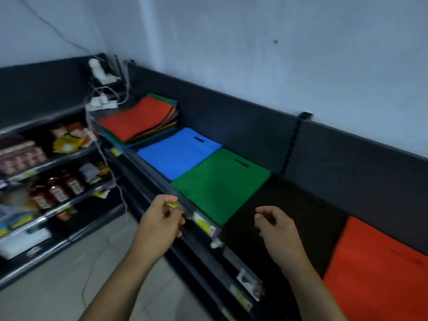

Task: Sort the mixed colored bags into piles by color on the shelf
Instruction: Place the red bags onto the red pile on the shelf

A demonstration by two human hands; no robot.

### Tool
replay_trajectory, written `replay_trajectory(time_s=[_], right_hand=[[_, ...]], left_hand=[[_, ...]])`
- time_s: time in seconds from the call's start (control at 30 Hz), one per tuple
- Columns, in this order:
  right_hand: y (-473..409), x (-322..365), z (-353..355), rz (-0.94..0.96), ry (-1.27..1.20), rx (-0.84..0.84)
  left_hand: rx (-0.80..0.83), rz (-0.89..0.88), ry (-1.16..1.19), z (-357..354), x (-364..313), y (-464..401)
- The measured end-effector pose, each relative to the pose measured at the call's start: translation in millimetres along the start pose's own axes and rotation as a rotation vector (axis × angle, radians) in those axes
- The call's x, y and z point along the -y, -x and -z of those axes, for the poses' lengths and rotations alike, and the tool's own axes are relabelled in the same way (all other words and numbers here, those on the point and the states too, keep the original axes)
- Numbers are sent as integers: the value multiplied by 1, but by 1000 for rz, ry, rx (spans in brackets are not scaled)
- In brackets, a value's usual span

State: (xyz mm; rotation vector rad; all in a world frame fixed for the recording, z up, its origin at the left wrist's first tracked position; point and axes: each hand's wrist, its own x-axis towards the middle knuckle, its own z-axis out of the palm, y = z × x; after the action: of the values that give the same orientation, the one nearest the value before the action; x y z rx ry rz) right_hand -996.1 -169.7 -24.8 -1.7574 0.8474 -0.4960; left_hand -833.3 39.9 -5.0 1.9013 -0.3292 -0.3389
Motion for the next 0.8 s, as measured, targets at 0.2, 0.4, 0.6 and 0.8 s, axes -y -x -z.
replay_trajectory(time_s=[0.2, 0.4, 0.6, 0.8], right_hand=[[-25, 52, -112, 18, -23, 120], [-63, 85, -181, 2, -31, 157], [-146, 105, -237, -27, -44, 125], [-236, 136, -308, -44, -79, 182]], left_hand=[[-122, -5, -21, 103, 16, -42], [-105, -20, -52, 141, 34, -105], [-30, 38, -130, 155, 43, -190], [-21, 57, -241, 201, 32, -283]])
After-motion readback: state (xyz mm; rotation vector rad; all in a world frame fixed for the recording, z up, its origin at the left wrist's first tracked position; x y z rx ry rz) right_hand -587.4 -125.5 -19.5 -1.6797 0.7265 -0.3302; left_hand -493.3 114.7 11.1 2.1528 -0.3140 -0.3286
